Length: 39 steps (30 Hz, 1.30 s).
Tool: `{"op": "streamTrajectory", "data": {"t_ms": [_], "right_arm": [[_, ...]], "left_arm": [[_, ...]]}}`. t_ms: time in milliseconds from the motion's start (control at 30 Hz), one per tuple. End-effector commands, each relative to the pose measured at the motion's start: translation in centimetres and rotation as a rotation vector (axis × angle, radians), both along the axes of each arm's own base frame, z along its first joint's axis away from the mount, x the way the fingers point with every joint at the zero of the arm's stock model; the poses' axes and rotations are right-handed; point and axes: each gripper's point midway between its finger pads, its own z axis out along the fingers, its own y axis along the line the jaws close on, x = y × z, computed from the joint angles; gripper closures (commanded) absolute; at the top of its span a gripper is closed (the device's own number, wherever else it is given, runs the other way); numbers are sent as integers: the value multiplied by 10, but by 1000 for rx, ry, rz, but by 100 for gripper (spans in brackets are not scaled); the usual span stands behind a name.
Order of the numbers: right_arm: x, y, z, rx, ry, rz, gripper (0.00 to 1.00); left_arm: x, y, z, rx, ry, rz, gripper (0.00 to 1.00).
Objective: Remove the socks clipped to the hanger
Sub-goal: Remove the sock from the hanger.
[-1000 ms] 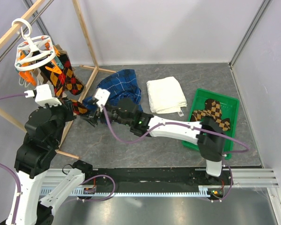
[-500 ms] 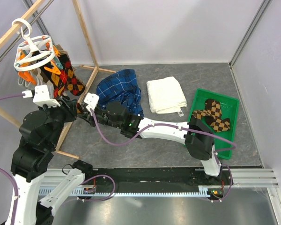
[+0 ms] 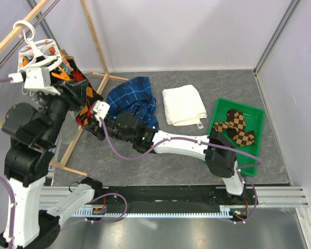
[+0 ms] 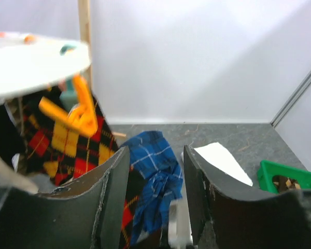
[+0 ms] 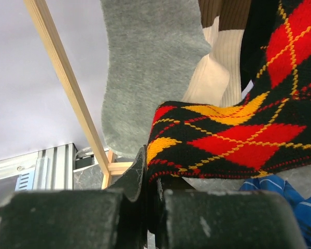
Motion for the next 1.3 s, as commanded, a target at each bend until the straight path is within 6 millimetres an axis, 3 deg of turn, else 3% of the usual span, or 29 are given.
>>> {"op": "streamTrajectory", "data": {"t_ms": [0,100,233,533,667,767,800,833,900,933,1267], "right_arm": [[-1,6,18,55,10,-1,100],[-2,7,16,52,11,2,100],[-5,8,19,56,9,15,100],[-1,3,17,40,17,-24,100],[27,-15,11,-43,14,-299,100],[34,-35,20,-56,-7,-445,100],[35,-41,13,-70,-7,-467,100],[34,-48,24,-36,-9,-486,100],[33,-57,19,-47,-26,-514,100],[29,-59,26,-31,-36,-513,100],[2,-70,40,-68,-182,-553,100]], "left_arm": [[28,-13,18,63,-28,-20,47],[42,-6,19,81,-15,47,47],[67,1,7,126,38,129,46],[87,33,-13,208,117,351,46],[83,38,-8,188,118,375,46],[79,41,-5,170,138,385,46],[75,43,1,163,131,395,46],[74,47,-1,168,145,414,45],[71,52,2,163,142,439,45],[71,55,1,165,152,458,46],[64,71,-3,169,195,556,46]]}}
